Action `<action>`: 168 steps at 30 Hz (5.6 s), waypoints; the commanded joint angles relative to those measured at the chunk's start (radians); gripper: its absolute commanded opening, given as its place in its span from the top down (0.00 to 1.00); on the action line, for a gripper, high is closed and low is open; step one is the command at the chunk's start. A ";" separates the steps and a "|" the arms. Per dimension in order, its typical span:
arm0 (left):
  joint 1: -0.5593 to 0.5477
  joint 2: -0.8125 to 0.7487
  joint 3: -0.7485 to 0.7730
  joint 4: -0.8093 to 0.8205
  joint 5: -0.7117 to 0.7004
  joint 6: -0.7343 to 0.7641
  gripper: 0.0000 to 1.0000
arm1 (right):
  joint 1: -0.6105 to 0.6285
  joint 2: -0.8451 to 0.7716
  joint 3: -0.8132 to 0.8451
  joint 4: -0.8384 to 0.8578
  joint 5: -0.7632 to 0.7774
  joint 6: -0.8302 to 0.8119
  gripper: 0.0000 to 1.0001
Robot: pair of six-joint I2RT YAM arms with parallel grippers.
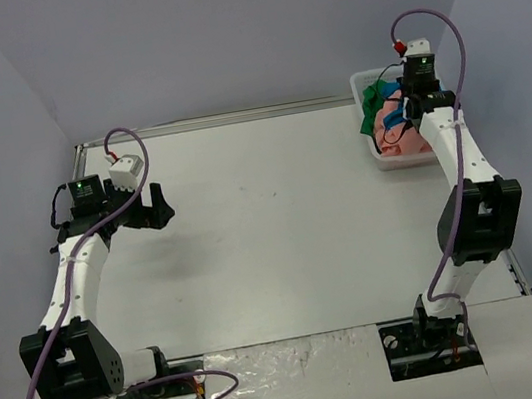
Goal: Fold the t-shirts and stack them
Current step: Grab crumpled tshirt from bin with the right arm, then move the tshirt to the center of the board, then flatten out the tshirt
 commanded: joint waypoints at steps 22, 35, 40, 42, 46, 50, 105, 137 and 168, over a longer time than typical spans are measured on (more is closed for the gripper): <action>-0.006 -0.020 0.021 -0.010 0.009 0.001 0.06 | 0.019 -0.074 0.318 -0.120 -0.067 0.014 1.00; -0.009 -0.003 0.058 -0.041 -0.060 0.021 0.06 | 0.119 -0.215 0.459 -0.229 -0.553 0.090 1.00; -0.007 -0.028 0.062 -0.042 -0.088 0.029 0.06 | 0.142 -0.255 0.444 -0.273 -0.777 0.108 1.00; -0.009 -0.036 0.058 -0.042 -0.085 0.029 0.06 | 0.147 -0.267 0.435 -0.304 -0.916 0.108 1.00; -0.001 -0.048 0.059 -0.049 -0.090 0.030 0.06 | 0.156 -0.313 0.305 -0.341 -1.156 0.074 0.78; 0.005 -0.057 0.059 -0.050 -0.085 0.029 0.06 | 0.200 -0.313 0.182 -0.505 -1.201 -0.105 0.00; -0.256 0.098 0.194 -0.184 -0.004 0.175 0.24 | 0.426 -0.247 0.090 -0.737 -0.765 -0.345 1.00; -0.679 0.549 0.375 0.118 -0.223 0.116 0.02 | 0.248 -0.376 -0.111 -0.623 -0.648 -0.307 1.00; -0.627 0.146 0.811 -0.349 -0.694 0.334 0.98 | 0.125 -0.206 0.216 -0.562 -0.714 -0.270 1.00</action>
